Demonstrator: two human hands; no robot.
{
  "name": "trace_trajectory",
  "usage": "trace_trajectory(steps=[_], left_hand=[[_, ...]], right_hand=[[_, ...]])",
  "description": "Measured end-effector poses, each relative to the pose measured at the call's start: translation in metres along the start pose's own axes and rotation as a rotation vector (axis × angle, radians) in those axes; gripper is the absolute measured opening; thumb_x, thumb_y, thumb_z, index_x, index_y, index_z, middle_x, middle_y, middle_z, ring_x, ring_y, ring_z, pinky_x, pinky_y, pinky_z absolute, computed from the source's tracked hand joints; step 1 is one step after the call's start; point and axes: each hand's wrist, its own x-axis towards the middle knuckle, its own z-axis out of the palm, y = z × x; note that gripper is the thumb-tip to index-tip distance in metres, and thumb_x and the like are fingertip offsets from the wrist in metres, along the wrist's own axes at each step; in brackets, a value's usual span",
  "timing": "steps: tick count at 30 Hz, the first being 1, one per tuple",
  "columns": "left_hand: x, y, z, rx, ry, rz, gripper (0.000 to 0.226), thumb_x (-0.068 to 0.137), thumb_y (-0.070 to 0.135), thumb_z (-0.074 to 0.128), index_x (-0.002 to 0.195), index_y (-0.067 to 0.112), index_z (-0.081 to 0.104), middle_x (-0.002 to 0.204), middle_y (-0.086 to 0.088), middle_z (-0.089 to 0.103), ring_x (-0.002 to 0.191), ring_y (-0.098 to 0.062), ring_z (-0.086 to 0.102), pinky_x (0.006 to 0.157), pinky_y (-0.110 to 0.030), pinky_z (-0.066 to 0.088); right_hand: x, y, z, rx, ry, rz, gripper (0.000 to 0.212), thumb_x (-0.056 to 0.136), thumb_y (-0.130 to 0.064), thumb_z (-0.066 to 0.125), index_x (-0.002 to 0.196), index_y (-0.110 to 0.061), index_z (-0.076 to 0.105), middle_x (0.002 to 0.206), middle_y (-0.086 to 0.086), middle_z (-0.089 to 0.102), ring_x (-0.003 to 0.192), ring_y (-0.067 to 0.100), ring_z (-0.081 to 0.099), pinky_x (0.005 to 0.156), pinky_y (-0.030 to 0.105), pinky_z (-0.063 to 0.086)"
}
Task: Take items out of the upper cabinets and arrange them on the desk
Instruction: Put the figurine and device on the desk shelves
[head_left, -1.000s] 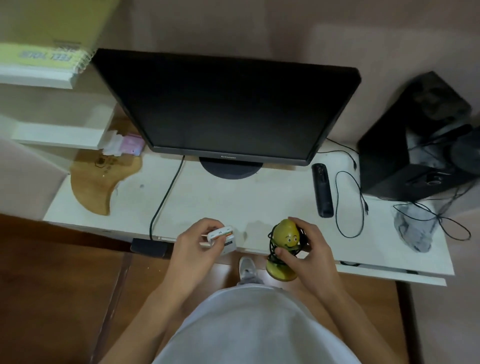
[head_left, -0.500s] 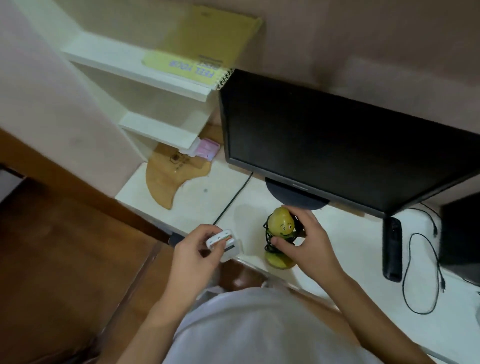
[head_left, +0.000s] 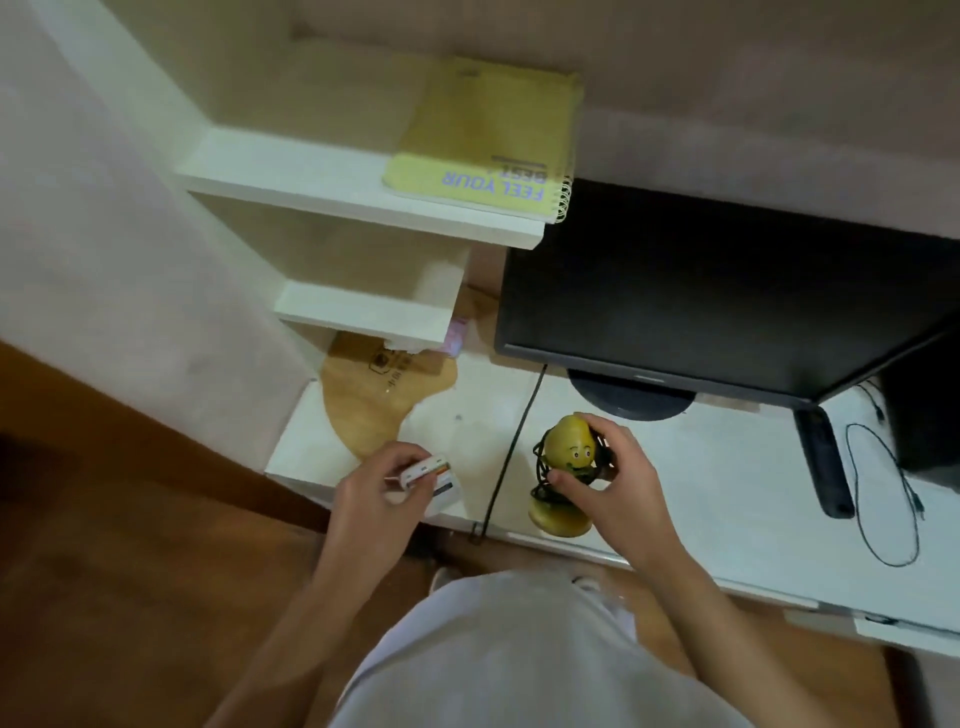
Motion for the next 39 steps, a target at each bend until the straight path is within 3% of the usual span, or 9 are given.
trace_trajectory(steps=[7,15,18,20,24,28,35,39], left_hand=[[0.032,0.002,0.014,0.072,-0.198,0.1,0.021,0.093,0.026,0.07,0.09,0.044,0.059,0.096,0.044,0.058,0.093,0.016,0.055,0.068,-0.001,0.044],[0.065,0.0,0.027,0.012,-0.331,0.129,0.013,0.091,0.017,0.071,0.094,0.03,0.067,0.092,0.02,0.067,0.09,0.009,0.06,0.069,-0.008,0.048],[0.083,-0.006,0.029,-0.016,-0.34,0.055,0.013,0.092,0.015,0.07,0.097,0.027,0.068,0.094,0.017,0.068,0.085,0.0,0.065,0.064,-0.011,0.048],[0.095,-0.012,0.032,0.003,-0.328,0.003,0.012,0.092,0.017,0.071,0.102,0.022,0.068,0.093,0.019,0.066,0.084,0.001,0.063,0.059,-0.008,0.046],[0.113,-0.024,0.041,0.058,-0.33,-0.088,0.014,0.094,0.024,0.069,0.108,0.023,0.066,0.089,0.019,0.062,0.077,0.004,0.057,0.053,-0.016,0.041],[0.131,-0.034,0.05,0.059,-0.364,-0.109,0.017,0.097,0.022,0.065,0.113,0.018,0.066,0.094,0.009,0.065,0.076,0.002,0.055,0.052,-0.018,0.039],[0.149,-0.064,0.07,0.328,-0.383,0.105,0.03,0.096,0.022,0.066,0.125,0.014,0.066,0.119,-0.005,0.064,0.1,-0.018,0.061,0.06,-0.006,0.034],[0.15,-0.083,0.08,0.415,-0.369,0.217,0.03,0.092,0.026,0.07,0.121,0.017,0.068,0.112,-0.003,0.069,0.099,-0.022,0.064,0.075,-0.027,0.054]], right_hand=[[-0.039,0.015,0.001,-0.005,0.138,0.103,0.067,0.073,-0.026,0.089,0.129,-0.038,0.055,0.123,-0.018,0.054,0.109,0.003,0.057,0.089,0.019,0.052],[-0.052,0.023,-0.003,-0.027,0.212,0.15,0.064,0.073,-0.027,0.088,0.127,-0.039,0.055,0.122,-0.018,0.054,0.109,0.001,0.057,0.09,0.024,0.053],[-0.046,0.026,0.0,-0.068,0.226,0.148,0.065,0.073,-0.03,0.087,0.127,-0.04,0.054,0.121,-0.016,0.055,0.107,0.001,0.057,0.089,0.028,0.053],[-0.044,0.029,0.005,-0.09,0.219,0.161,0.066,0.073,-0.032,0.087,0.129,-0.038,0.053,0.122,-0.014,0.055,0.107,0.004,0.057,0.09,0.03,0.054],[-0.042,0.03,0.015,-0.096,0.184,0.176,0.068,0.073,-0.033,0.088,0.131,-0.038,0.052,0.123,-0.013,0.054,0.108,0.007,0.057,0.089,0.027,0.054],[-0.041,0.029,0.022,-0.104,0.14,0.191,0.065,0.073,-0.032,0.087,0.129,-0.038,0.054,0.122,-0.014,0.055,0.108,0.002,0.056,0.09,0.026,0.052],[-0.036,0.031,0.025,-0.173,0.106,0.198,0.067,0.073,-0.03,0.086,0.131,-0.035,0.054,0.12,-0.016,0.055,0.107,-0.004,0.054,0.09,0.025,0.051],[-0.033,0.033,0.023,-0.183,0.102,0.197,0.068,0.073,-0.031,0.086,0.133,-0.035,0.053,0.122,-0.016,0.055,0.108,-0.005,0.054,0.091,0.023,0.05]])
